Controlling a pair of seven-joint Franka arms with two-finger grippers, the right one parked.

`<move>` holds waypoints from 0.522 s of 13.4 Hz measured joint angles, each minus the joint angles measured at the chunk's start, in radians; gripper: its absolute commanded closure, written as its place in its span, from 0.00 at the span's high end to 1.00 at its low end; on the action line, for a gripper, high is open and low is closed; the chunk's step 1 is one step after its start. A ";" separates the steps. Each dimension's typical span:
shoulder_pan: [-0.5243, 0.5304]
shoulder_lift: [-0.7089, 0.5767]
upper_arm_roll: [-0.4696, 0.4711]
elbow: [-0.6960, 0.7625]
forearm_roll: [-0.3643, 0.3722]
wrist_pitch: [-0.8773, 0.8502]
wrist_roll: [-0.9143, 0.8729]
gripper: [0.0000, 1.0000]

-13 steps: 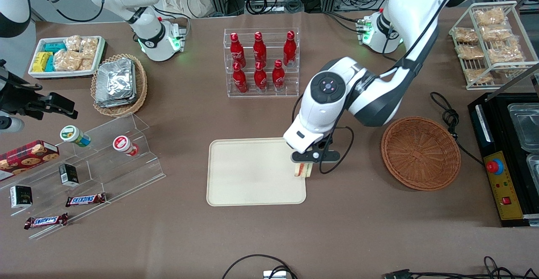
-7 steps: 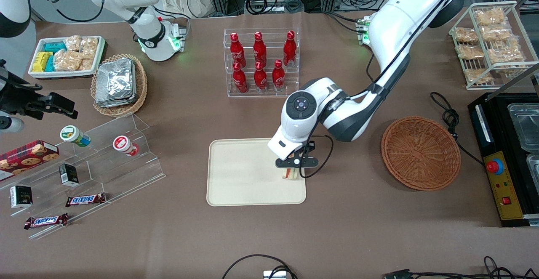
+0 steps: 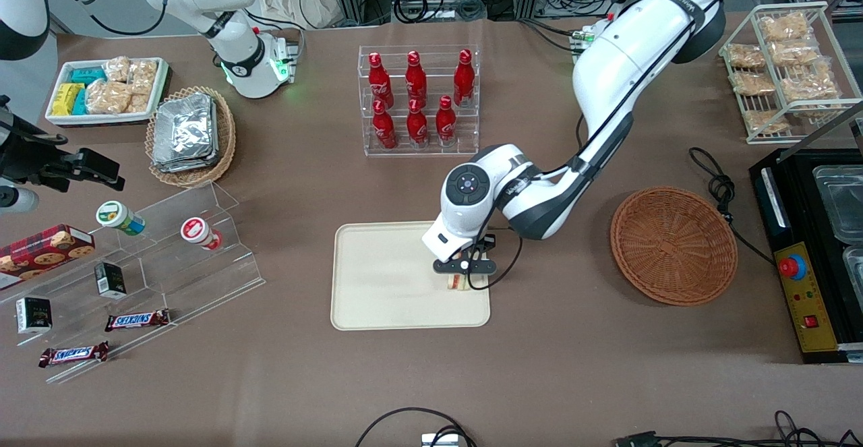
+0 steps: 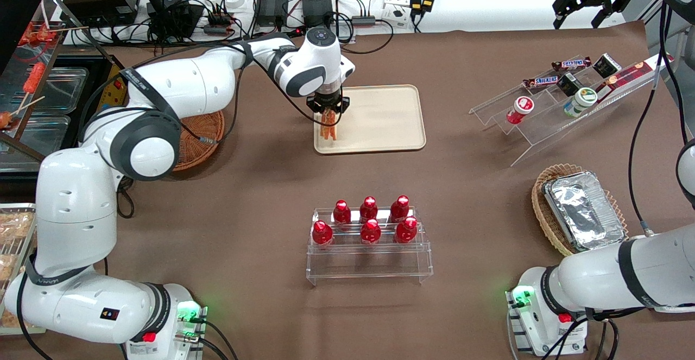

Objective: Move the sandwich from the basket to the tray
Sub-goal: 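Carry the held sandwich over the cream tray, then lower the sandwich onto the tray and open the left gripper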

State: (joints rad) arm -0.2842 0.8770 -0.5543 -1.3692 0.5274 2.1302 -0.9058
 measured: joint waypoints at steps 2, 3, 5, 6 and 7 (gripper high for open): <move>-0.022 0.013 0.026 0.001 0.000 0.021 -0.009 0.25; -0.028 0.020 0.031 0.001 0.000 0.029 -0.014 0.26; -0.031 0.027 0.033 0.001 0.001 0.035 -0.019 0.43; -0.031 0.028 0.034 0.002 0.001 0.035 -0.019 0.59; -0.031 0.028 0.034 0.003 0.001 0.035 -0.024 0.98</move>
State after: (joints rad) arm -0.3152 0.9049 -0.5202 -1.3665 0.5282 2.1653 -0.9302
